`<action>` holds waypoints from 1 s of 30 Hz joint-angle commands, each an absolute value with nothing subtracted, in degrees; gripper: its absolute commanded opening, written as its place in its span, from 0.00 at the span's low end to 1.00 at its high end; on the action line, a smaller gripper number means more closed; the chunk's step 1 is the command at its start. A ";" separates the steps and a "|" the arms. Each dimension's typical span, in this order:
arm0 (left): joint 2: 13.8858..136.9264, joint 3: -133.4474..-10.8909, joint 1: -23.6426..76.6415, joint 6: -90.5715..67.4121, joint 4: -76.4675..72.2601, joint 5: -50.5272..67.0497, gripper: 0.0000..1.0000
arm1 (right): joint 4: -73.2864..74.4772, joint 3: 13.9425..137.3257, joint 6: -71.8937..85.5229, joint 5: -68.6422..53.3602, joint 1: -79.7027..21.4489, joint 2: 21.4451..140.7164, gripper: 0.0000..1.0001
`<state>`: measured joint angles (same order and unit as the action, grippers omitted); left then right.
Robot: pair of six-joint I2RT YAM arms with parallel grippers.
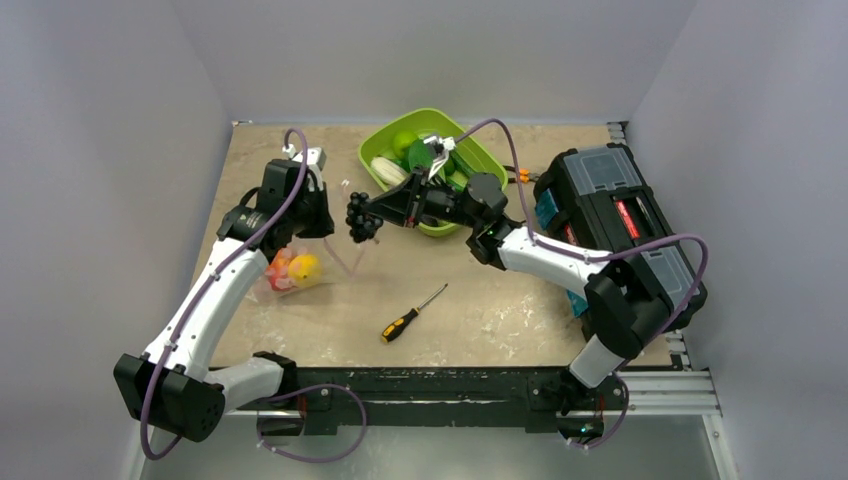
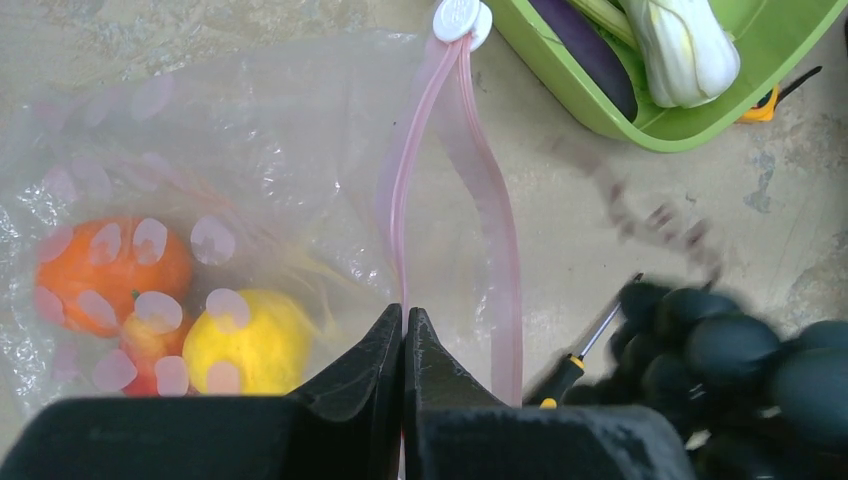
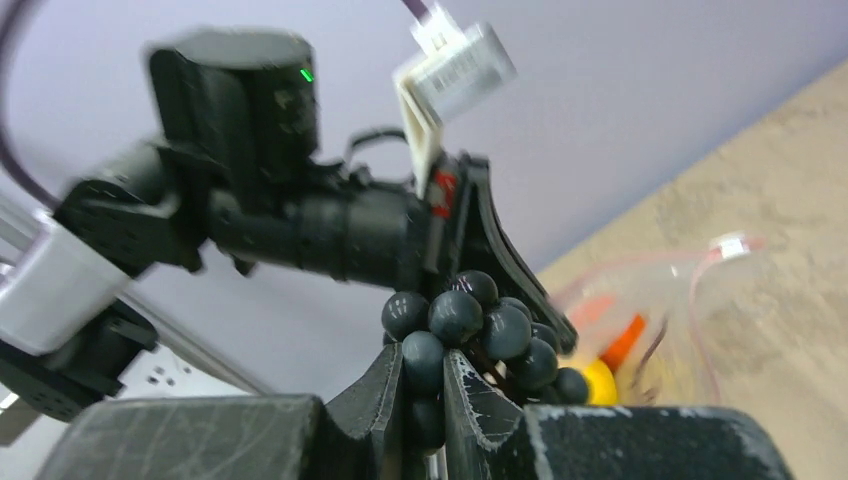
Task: Place the food in the zip-top bag and seal the zipper
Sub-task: Place the fake fruit in the zipper food storage bag.
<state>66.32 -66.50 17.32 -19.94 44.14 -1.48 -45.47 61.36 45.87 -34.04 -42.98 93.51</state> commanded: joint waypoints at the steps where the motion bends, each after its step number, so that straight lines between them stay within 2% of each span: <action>1: 64.70 -66.06 17.57 -19.57 41.22 0.39 0.00 | -62.56 60.60 55.78 -35.51 -42.52 94.24 0.00; 7: 63.38 -64.78 17.58 -20.16 39.25 2.46 0.00 | -77.91 62.50 69.10 -36.75 -42.69 104.99 0.00; 14: 63.42 -64.84 17.58 -20.21 39.28 2.51 0.00 | -80.30 62.93 73.45 -38.68 -43.07 110.77 0.00; 19: 63.41 -64.91 17.58 -20.21 39.28 2.90 0.00 | -70.96 62.03 68.07 -41.03 -44.41 113.03 0.00; 27: 63.46 -65.26 17.58 -20.13 39.60 3.17 0.00 | -40.47 66.56 48.24 -37.16 -46.56 110.60 0.00; 30: 63.40 -65.15 17.58 -20.12 39.57 3.30 0.00 | -32.07 69.48 43.38 -35.63 -46.49 110.37 0.13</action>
<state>64.69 -64.79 17.39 -19.99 41.63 2.33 -46.41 64.62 53.95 -38.37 -46.28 113.27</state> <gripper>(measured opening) 0.006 0.135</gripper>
